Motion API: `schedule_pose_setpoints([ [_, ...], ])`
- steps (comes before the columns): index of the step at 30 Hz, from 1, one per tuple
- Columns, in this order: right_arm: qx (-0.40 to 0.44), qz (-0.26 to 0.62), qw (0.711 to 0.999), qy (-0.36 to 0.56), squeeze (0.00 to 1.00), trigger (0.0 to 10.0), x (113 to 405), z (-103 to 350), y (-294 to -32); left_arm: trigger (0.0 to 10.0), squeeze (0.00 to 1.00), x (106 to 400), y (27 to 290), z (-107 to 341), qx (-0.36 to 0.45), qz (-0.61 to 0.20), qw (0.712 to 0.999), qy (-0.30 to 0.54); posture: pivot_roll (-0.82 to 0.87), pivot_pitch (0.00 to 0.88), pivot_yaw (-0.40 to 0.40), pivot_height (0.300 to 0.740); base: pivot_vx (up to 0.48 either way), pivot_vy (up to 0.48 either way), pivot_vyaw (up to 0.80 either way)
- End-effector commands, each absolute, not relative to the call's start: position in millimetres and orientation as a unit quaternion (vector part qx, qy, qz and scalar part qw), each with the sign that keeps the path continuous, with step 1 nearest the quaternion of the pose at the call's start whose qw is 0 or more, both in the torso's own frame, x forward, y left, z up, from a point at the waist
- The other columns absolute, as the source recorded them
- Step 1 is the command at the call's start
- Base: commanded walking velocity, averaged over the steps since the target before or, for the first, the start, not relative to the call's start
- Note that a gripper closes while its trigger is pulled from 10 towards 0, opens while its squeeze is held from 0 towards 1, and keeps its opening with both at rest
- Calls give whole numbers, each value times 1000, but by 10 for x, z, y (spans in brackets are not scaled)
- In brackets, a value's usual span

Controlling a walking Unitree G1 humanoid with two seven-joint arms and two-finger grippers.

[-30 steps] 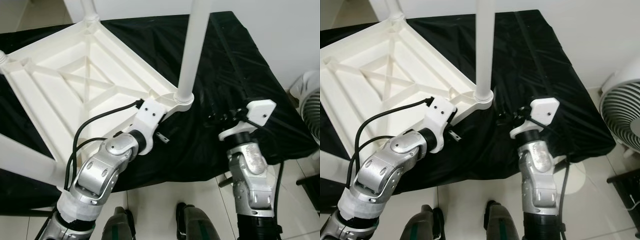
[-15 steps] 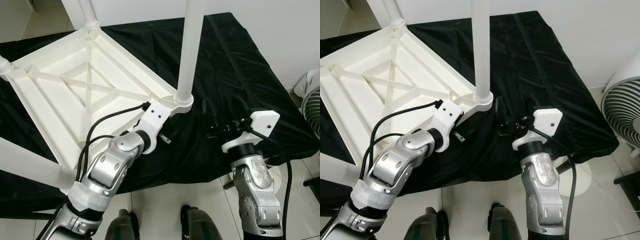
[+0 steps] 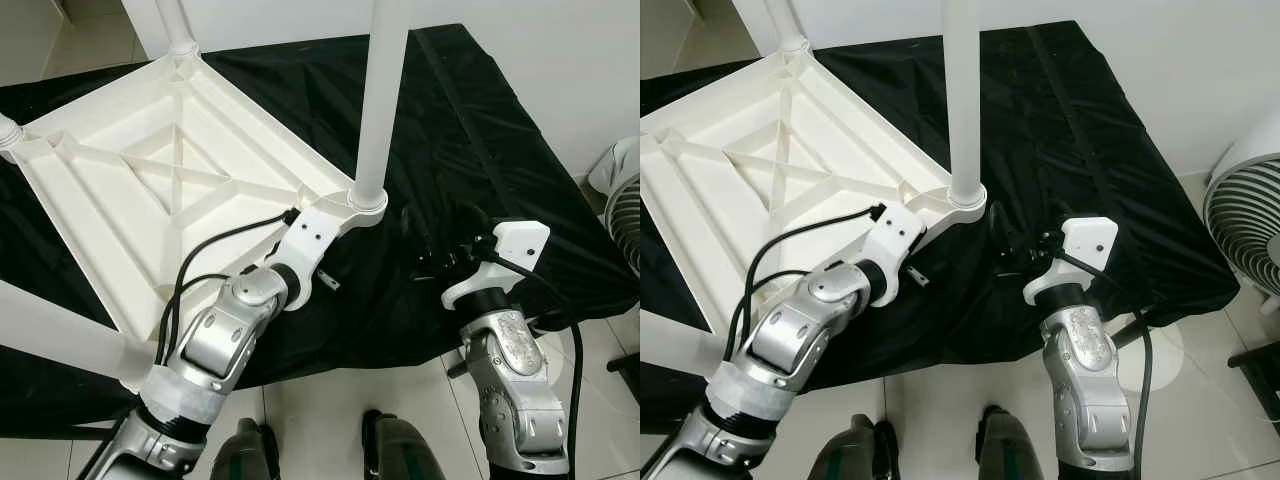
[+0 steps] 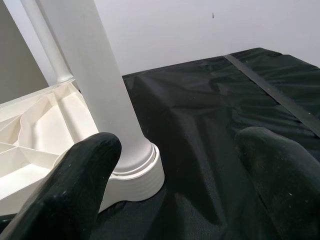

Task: Building children table

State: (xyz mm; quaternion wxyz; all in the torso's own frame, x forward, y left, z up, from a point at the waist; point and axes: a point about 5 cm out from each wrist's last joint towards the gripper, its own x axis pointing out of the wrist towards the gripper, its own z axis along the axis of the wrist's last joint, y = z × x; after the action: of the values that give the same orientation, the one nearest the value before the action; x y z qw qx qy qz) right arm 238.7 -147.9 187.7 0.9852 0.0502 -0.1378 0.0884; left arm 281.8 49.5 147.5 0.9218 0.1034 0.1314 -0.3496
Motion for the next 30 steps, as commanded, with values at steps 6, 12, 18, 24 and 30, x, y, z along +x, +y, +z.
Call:
schedule_pose_setpoints([
  [6, 62, 92, 984, -139, 0, 10000, 2382, 1907, -1429, 10000, 0, 2898, 614, 1404, 108, -289, 942, 135, -154, 157, 79, 740, 0, 0, 0],
  [12, 67, 98, 984, -135, 0, 10000, 2413, 1922, -1392, 0, 0, 3038, 578, 1540, 118, -276, 949, 98, -144, 164, 77, 740, 0, 0, 0],
  [18, 67, 100, 984, -132, 0, 10000, 2415, 1920, -1379, 0, 0, 3100, 519, 1597, 117, -272, 951, 87, -149, 162, 76, 740, 0, 0, 0],
  [24, 64, 100, 984, -131, 0, 10000, 2405, 1925, -1372, 10000, 0, 3089, 387, 1594, 119, -279, 949, 86, -157, 159, 79, 740, 0, 0, 0],
  [30, 64, 105, 984, -130, 0, 10000, 2413, 1931, -1364, 10000, 0, 3097, 413, 1558, 123, -271, 950, 88, -150, 154, 73, 740, 0, 0, 0],
])
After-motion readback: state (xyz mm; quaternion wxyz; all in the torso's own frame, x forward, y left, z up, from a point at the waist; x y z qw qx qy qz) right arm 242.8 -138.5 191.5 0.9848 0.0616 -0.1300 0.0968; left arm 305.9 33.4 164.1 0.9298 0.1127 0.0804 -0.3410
